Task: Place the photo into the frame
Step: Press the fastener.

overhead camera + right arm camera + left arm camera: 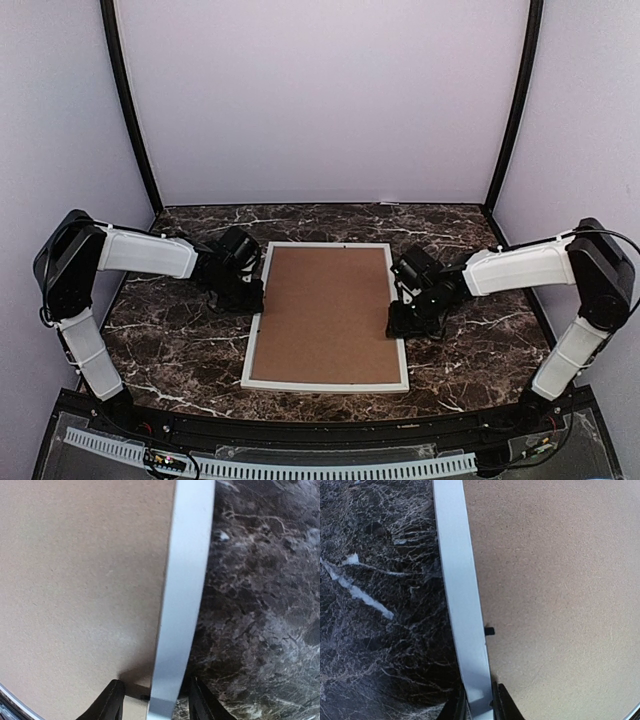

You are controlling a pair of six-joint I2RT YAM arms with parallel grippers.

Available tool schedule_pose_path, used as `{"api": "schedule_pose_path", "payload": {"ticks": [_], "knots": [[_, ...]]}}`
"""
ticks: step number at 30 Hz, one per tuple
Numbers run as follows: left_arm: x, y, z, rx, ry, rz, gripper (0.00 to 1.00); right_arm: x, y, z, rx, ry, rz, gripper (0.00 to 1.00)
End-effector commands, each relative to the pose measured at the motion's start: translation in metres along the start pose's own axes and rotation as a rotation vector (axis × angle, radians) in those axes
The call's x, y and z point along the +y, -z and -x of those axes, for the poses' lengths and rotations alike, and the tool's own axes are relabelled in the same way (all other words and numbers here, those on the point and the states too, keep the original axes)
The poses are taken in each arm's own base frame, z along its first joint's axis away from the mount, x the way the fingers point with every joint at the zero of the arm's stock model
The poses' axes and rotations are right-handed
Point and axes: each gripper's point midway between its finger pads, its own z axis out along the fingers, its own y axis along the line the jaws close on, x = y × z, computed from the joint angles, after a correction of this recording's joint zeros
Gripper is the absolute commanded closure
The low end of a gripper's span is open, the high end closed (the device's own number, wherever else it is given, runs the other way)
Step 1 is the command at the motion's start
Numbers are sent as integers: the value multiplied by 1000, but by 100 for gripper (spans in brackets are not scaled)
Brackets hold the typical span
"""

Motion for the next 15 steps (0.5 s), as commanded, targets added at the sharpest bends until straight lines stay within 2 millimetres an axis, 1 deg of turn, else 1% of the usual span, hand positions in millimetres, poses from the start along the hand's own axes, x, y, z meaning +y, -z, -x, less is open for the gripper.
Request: {"api": "schedule_pose_path", "payload": {"ticks": [1,3,6,9,13,15], "knots": [[2,-10,-24,77,-18,7,81,-4,-10,1,15,18,11,54],[3,-9,-24,75,-15,9,81,-1,1,10,-18,13,36,53],[2,-7,-22,68,-13,9,81,0,16,17,-54,5,50,51],[1,-6,-21,64,-13,6,81,-4,19,12,-54,-9,46,51],[0,-4,-18,57,-13,4,80,-12,16,-3,-41,-45,55,51],[-1,-3,-17,52,-13,1,80,-10,16,-10,-37,-53,71,52]]}}
